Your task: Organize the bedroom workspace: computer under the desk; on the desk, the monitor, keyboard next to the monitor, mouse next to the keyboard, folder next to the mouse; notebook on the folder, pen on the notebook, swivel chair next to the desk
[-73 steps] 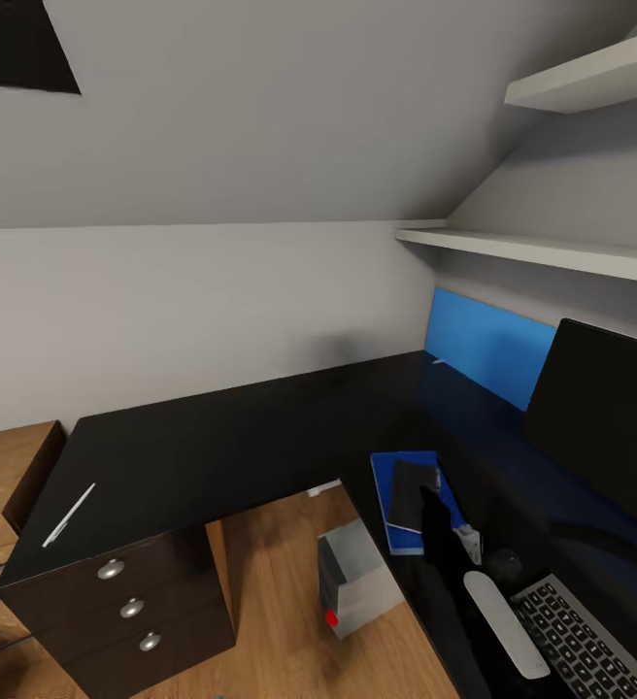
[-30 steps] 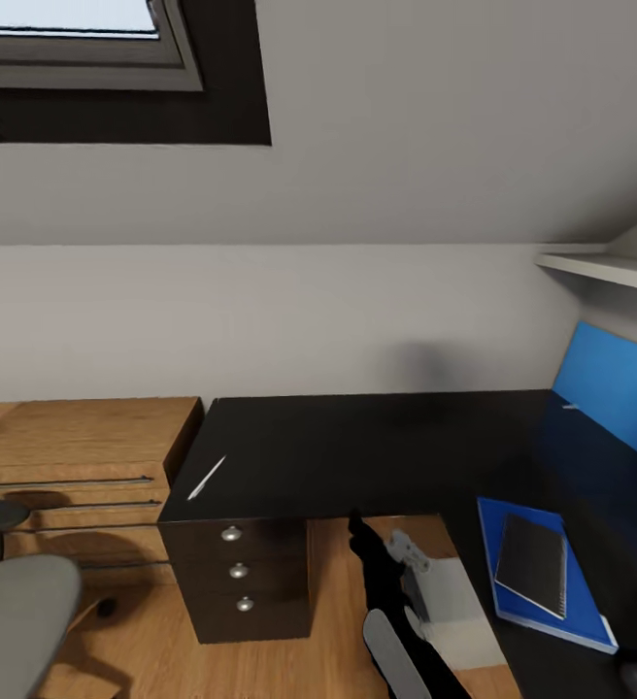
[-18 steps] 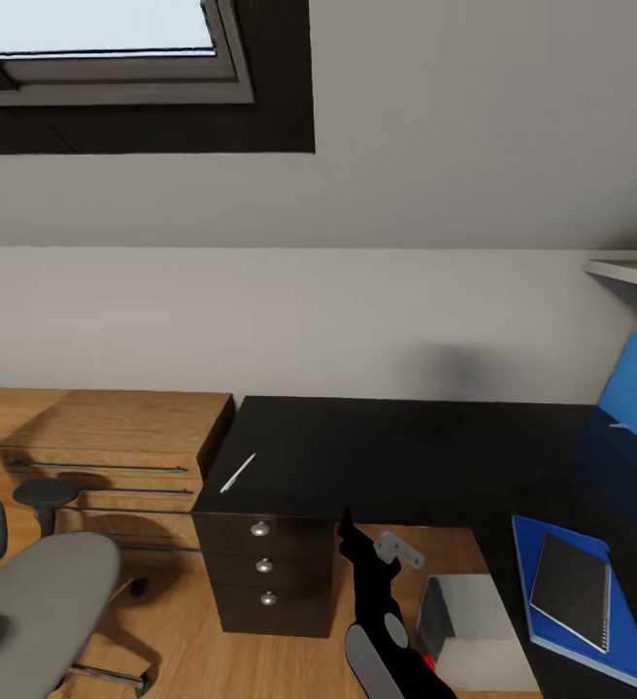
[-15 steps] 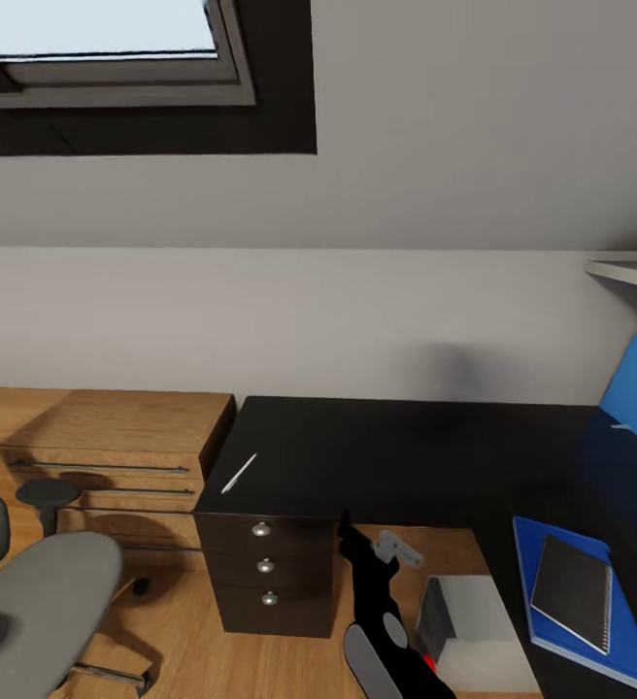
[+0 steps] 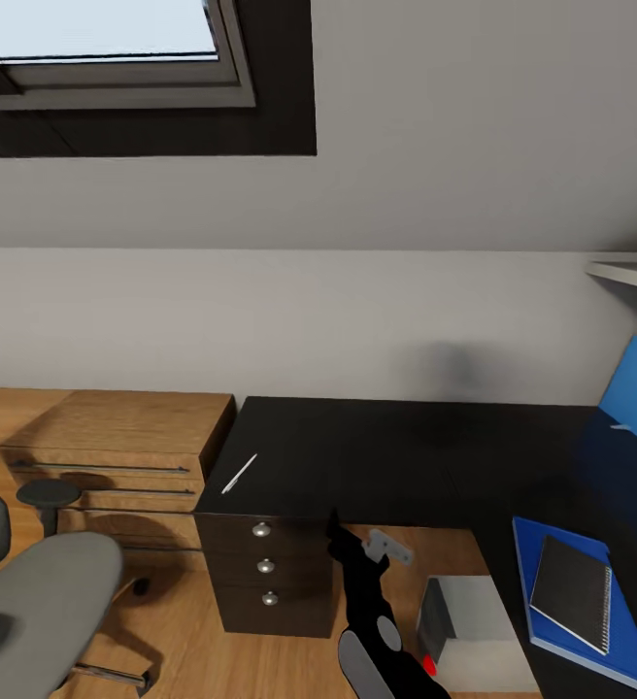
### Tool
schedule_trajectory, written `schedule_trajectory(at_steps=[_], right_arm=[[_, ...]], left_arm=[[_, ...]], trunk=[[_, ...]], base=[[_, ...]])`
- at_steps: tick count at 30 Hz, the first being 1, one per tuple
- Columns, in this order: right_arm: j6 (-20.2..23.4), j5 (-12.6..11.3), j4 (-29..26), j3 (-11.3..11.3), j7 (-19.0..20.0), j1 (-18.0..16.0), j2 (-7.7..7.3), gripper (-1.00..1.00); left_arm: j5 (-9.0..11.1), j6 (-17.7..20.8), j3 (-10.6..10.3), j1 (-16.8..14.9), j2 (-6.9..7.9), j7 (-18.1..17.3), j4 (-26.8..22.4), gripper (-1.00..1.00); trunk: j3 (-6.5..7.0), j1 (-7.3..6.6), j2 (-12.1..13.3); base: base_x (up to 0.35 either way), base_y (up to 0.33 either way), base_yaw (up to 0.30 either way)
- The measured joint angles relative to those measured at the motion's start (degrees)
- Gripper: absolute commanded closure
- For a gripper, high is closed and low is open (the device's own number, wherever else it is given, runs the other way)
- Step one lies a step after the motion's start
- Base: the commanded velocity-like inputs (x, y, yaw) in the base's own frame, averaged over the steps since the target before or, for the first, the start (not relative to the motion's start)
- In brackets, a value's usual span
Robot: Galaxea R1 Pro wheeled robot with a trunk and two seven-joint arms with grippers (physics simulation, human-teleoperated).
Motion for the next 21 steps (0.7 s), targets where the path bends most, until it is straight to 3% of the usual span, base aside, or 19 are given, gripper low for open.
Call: schedule_trajectory(at_steps=[21], right_arm=[[-2.31, -0.19, 0.03, 0.49, 1.75, 0.00, 0.00, -1.00]], left_arm=[[-0.24, -0.10, 0.02, 0.00, 0.00, -0.06, -0.01, -1.00]], trunk=[[0.00, -0.02, 0.00]], base=[[0.175, 0.223, 0.000]])
